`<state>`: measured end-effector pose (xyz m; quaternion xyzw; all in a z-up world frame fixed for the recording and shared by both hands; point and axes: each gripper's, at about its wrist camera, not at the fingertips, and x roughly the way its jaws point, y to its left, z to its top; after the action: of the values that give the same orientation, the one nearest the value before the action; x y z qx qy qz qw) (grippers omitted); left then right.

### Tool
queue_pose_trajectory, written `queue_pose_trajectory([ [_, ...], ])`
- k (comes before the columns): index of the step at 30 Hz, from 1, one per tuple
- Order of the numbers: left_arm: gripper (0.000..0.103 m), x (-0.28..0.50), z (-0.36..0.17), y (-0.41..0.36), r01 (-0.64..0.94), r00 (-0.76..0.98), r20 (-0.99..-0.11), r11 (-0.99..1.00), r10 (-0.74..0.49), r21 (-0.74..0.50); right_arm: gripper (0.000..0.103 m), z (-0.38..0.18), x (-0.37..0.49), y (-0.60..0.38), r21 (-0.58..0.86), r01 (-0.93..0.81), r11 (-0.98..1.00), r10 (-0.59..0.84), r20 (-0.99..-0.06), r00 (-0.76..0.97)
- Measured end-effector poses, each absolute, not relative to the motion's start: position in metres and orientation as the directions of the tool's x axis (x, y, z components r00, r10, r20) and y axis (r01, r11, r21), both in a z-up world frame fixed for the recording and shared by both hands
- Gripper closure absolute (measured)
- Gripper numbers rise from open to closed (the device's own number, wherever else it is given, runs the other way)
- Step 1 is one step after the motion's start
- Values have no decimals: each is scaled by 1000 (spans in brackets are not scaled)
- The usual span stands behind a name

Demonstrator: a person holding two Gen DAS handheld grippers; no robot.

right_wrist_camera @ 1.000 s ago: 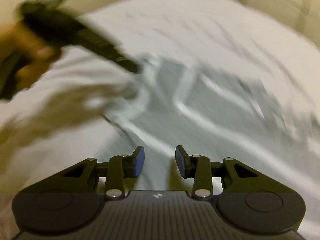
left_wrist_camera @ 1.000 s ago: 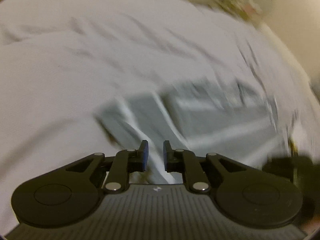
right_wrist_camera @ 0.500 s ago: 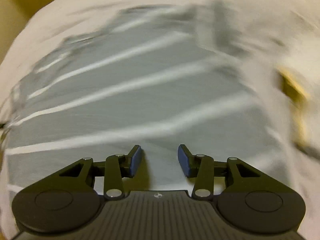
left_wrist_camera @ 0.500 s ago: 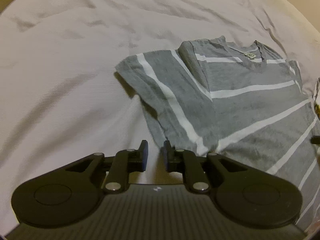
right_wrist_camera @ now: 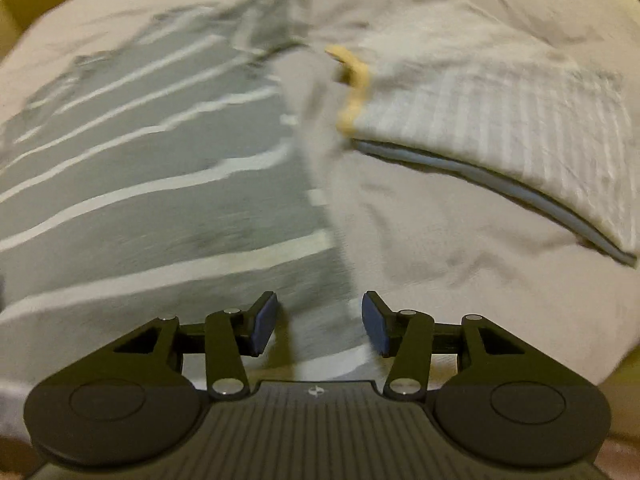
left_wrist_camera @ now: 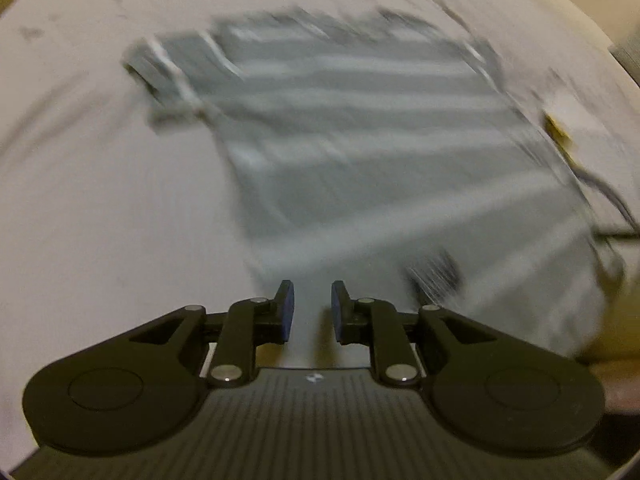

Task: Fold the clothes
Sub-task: 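Lift the grey shirt by the collar with both grippers and spread it flat, then open both grippers and pull them back from the flattened grey shirt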

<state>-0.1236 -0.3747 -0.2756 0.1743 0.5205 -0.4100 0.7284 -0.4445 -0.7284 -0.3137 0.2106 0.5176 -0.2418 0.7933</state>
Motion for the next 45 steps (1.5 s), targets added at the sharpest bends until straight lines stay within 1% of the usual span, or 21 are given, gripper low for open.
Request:
queue_pose_trajectory([
  [2,88,-166,-287,-372,795,83,-925,585,-372,-164,54,-313,-444,-709,88,524,847,-129,-923,363],
  [3,87,-183,-294,-370,800,64,-937,579,-343,-157,52,-316,-445,-701,81,492,867,-114,-929,352],
  [4,87,-195,-301,-368,799,51,-949,582,-311,-148,45,-322,-449,-696,78,472,878,-90,-942,323],
  [5,87,-206,-306,-364,795,36,-959,590,-282,-144,42,-328,-454,-690,76,451,889,-66,-954,292],
  [7,87,-220,-311,-356,782,9,-970,607,-243,-144,40,-337,-470,-683,72,440,895,-46,-967,252],
  [9,87,-226,-302,-348,779,8,-977,614,-213,-128,40,-337,-484,-686,78,492,867,-48,-970,238],
  [12,82,-228,-276,-337,797,45,-977,598,-207,-90,39,-337,-504,-696,78,587,806,-62,-975,215],
  [15,81,-220,-251,-332,805,75,-970,588,-230,-77,39,-330,-519,-707,102,679,728,-90,-966,242],
  [18,74,-213,-230,-332,824,101,-957,562,-271,-72,34,-309,-527,-702,96,726,681,-153,-951,269],
  [21,65,-209,-213,-337,852,112,-941,519,-319,-75,26,-279,-530,-684,100,781,617,-209,-935,285],
  [23,57,-206,-201,-335,865,126,-927,496,-352,-71,19,-260,-528,-672,103,805,584,-240,-926,293],
  [24,46,-205,-196,-332,865,132,-921,497,-366,-73,15,-248,-525,-660,100,814,572,-256,-921,293],
  [25,35,-203,-189,-328,858,141,-915,508,-377,-78,15,-234,-522,-648,97,820,564,-268,-918,293],
  [26,31,-201,-182,-324,851,148,-910,518,-388,-83,15,-220,-518,-635,95,822,561,-278,-914,295],
  [27,24,-200,-177,-320,846,152,-905,526,-398,-89,15,-206,-512,-623,94,816,570,-281,-911,302],
  [28,14,-199,-171,-315,839,156,-900,535,-407,-97,15,-193,-506,-610,93,809,580,-284,-908,307],
  [30,2,-198,-161,-303,823,168,-892,558,-420,-108,15,-170,-496,-585,74,793,605,-291,-906,307],
  [33,2,-202,-147,-290,819,185,-882,564,-434,-106,15,-140,-485,-550,87,778,623,-288,-898,331],
  [38,2,-213,-129,-273,833,215,-866,548,-451,-79,15,-109,-468,-502,81,747,659,-280,-897,343],
  [45,2,-218,-118,-250,844,240,-844,533,-480,-64,15,-90,-462,-464,88,726,682,-282,-885,372],
])
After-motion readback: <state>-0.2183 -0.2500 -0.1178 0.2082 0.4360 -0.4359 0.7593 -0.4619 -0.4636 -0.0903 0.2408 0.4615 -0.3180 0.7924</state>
